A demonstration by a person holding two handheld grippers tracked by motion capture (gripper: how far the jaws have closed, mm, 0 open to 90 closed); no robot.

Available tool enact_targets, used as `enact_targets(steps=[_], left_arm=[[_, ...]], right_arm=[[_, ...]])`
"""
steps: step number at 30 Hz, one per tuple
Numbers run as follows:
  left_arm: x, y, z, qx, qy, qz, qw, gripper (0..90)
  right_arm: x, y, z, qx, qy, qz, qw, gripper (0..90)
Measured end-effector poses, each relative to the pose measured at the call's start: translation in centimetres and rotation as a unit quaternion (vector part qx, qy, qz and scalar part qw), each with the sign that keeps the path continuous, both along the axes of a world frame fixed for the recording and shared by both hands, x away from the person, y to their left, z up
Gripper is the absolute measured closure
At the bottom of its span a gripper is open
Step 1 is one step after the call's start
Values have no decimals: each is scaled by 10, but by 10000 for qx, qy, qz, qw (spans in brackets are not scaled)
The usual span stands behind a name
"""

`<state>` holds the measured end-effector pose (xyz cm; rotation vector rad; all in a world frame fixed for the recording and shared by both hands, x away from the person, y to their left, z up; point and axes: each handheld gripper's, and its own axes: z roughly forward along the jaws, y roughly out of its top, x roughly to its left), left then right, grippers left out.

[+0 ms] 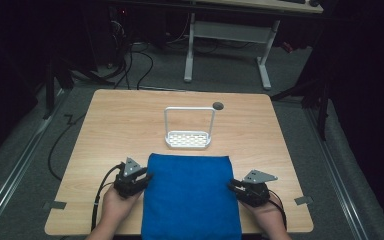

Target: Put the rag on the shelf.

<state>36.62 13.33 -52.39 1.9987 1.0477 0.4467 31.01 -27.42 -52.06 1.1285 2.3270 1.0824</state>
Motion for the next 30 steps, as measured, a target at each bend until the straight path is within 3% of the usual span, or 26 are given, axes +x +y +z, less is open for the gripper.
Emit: enact_targets(steps=[3, 8, 13, 17, 22, 29, 30], left_arm=[[20, -1, 1, 117, -103, 244, 9996, 684], [48, -10, -2, 86, 146, 225, 9996, 658], [62, -17, -8, 129, 302, 248, 9992, 597], [65, -21, -10, 171, 248, 193, 9994, 600], [66, -21, -11, 140, 222, 119, 9996, 735], [66, -19, -11, 74, 269, 140, 9995, 837], [66, -19, -11, 53, 291, 139, 9995, 840]], right_arm=[[1, -1, -1, -6, -4, 13, 10000, 736], [2, -3, 0, 7, -9, 35, 10000, 731], [2, -4, -1, -13, 15, 71, 10000, 729], [3, -4, -1, 2, 31, 74, 10000, 715], [5, -3, -2, 40, 49, 63, 10000, 652], [9, -2, -1, 106, -105, -184, 9997, 557], [12, -2, 1, 171, -100, -336, 9992, 525]])
